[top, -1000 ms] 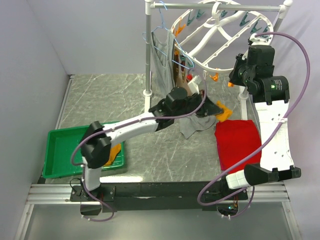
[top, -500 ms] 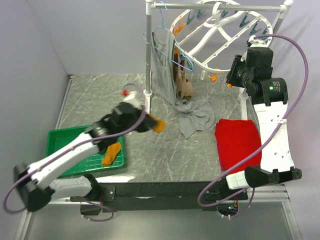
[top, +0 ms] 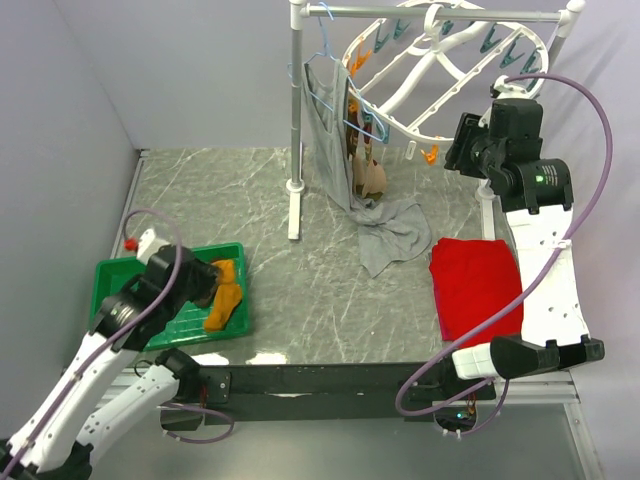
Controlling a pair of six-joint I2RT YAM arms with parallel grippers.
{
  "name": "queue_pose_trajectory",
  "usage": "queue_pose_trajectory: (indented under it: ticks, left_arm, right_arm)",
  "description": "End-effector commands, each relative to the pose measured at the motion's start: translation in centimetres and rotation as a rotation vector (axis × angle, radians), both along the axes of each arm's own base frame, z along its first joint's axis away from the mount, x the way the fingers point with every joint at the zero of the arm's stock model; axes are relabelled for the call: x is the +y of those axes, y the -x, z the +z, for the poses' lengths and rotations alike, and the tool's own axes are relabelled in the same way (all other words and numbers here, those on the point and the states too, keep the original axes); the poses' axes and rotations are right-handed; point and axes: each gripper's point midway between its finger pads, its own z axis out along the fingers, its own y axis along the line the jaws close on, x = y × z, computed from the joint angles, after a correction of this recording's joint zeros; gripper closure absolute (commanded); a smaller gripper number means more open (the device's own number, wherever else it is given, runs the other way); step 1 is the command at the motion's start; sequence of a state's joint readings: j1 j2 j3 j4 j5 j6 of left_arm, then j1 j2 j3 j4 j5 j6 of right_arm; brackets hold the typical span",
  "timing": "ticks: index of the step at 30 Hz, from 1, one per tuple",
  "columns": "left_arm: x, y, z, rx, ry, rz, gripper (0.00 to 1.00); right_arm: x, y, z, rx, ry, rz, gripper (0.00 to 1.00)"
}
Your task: Remove the socks clipped to the hanger
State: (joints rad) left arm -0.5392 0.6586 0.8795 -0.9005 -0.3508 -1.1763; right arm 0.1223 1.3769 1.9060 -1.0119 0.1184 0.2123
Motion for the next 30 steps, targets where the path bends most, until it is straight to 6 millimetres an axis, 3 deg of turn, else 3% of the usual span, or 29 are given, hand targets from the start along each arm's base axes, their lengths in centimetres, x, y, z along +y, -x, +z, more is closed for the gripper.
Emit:
queue_pose_trajectory:
  ticks: [1, 3, 6, 7, 11, 13, 16, 19, 20, 21, 23, 25, 26, 27, 29, 30]
  left_arm:
    - [3.2, 1.3, -1.3, 0.035, -0.011, 0.174, 0.82]
    - [3.8, 1.3, -0.9, 0.024, -0.023, 0.202, 0.78]
    - [4.5, 1.4, -0.6, 0.011, -0.035, 0.229, 0.58]
    - [4.5, 1.4, -0.4, 0.005, -0.033, 0.232, 0.43]
    - [4.3, 1.2, 0.1, -0.016, -0.013, 0.223, 0.23]
    - [4.1, 1.1, 0.3, -0.019, -0.018, 0.207, 0.19]
    - [3.4, 0.6, 2.1, -0.071, 0.001, 0.165, 0.17]
    - [2.1, -0.1, 5.2, -0.185, 0.042, 0.085, 0.18]
    - [1.7, -0.2, 6.0, -0.217, 0.056, 0.059, 0.18]
    - [1.4, -0.2, 6.7, -0.246, 0.056, 0.031, 0.18]
    - [0.1, -0.4, 8.3, -0.302, 0.099, -0.032, 0.18]
    - [-1.1, -0.7, 9.2, -0.333, 0.112, -0.094, 0.18]
    - [-2.0, -0.5, 9.4, -0.335, 0.129, -0.144, 0.19]
    - [-2.7, -0.6, 9.2, -0.326, 0.124, -0.177, 0.19]
    - [-3.5, -0.7, 9.5, -0.327, 0.138, -0.214, 0.19]
    - [-4.2, -0.7, 9.3, -0.316, 0.146, -0.248, 0.2]
  right_arm:
    - [-0.1, 1.1, 1.6, -0.056, 0.0, 0.0, 0.42]
    - [-0.6, 1.7, 1.6, -0.049, 0.012, -0.016, 0.38]
    - [-1.1, 3.0, 1.9, -0.045, 0.023, -0.037, 0.26]
    - [-1.1, 3.3, 1.8, -0.043, 0.019, -0.037, 0.24]
    - [-0.4, 4.8, 1.6, -0.043, -0.019, -0.007, 0.16]
    - [0.5, 5.7, 1.3, -0.042, -0.05, 0.035, 0.15]
    - [2.1, 6.7, 0.5, -0.032, -0.088, 0.095, 0.15]
    - [4.3, 7.6, -1.0, -0.029, -0.121, 0.161, 0.15]
    - [6.1, 7.7, -0.8, -0.055, -0.136, 0.216, 0.16]
    - [6.8, 8.1, -2.2, -0.038, -0.149, 0.234, 0.16]
    - [8.9, 7.9, -2.5, -0.07, -0.18, 0.291, 0.16]
    - [9.8, 7.7, -4.6, -0.059, -0.196, 0.301, 0.17]
    - [10.5, 6.9, -3.9, -0.122, -0.217, 0.311, 0.18]
    - [11.2, 7.0, -5.8, -0.106, -0.223, 0.325, 0.19]
    - [12.2, 5.9, -5.4, -0.197, -0.256, 0.335, 0.25]
    - [12.9, 5.8, -7.9, -0.17, -0.261, 0.337, 0.28]
